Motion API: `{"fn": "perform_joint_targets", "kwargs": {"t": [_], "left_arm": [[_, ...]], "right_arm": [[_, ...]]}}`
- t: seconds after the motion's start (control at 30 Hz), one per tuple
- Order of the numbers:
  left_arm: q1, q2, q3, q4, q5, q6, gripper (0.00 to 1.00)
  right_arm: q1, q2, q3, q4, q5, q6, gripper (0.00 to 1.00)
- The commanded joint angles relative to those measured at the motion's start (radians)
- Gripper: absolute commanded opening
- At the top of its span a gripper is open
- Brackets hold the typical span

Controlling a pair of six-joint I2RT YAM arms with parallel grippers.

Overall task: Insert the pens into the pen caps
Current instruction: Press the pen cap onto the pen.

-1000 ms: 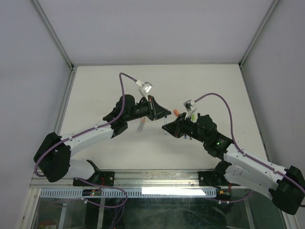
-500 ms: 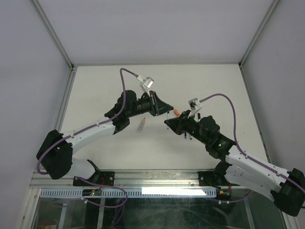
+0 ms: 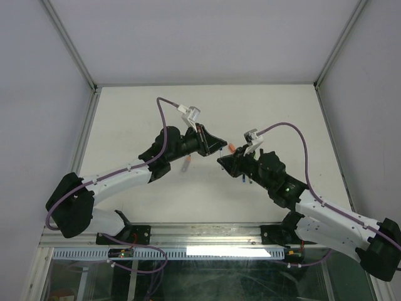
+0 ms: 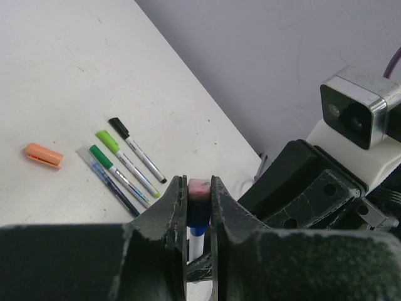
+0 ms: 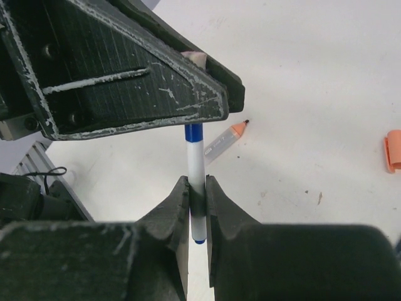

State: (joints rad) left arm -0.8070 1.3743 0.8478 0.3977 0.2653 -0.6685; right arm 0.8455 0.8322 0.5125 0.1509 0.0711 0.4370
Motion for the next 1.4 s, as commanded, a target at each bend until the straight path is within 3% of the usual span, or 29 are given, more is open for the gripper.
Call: {"fn": "perform_joint_targets", "kwargs": {"t": [0.0, 0.33, 0.73, 0.97, 1.1, 1.37], "left_arm": [[-0.122, -0.043, -0.117, -0.095, 0.106, -0.076, 0.0], [-0.227, 0.015, -0.15, -0.049, 0.105, -0.11, 0.0], [-0.25, 0.042, -0.131, -0.105, 0.128, -0.039, 0.0], [-0.234, -0.001, -0.092, -0.123, 0.042, 0.01, 0.0], [-0.18, -0.013, -0.037, -0.111, 0.04, 0.03, 0.0], [-0.104, -0.011, 0.016, -0.089, 0.103, 0.037, 0.03]], "right_arm": [[-0.037, -0.088, 0.068, 0.249, 0.271, -0.079, 0.0], [-0.037, -0.143, 0.05, 0.302, 0.308, -0.126, 0.0], [-0.044, -0.09, 0.116, 0.394, 0.329, -0.252, 0.0], [-0.051, -0.015, 0.221, 0.138, 0.195, -0.251, 0.0], [-0.049, -0.037, 0.159, 0.021, 0.131, -0.151, 0.0], [-0.05, -0.094, 0.036, -0.055, 0.063, 0.023, 0.0]]}}
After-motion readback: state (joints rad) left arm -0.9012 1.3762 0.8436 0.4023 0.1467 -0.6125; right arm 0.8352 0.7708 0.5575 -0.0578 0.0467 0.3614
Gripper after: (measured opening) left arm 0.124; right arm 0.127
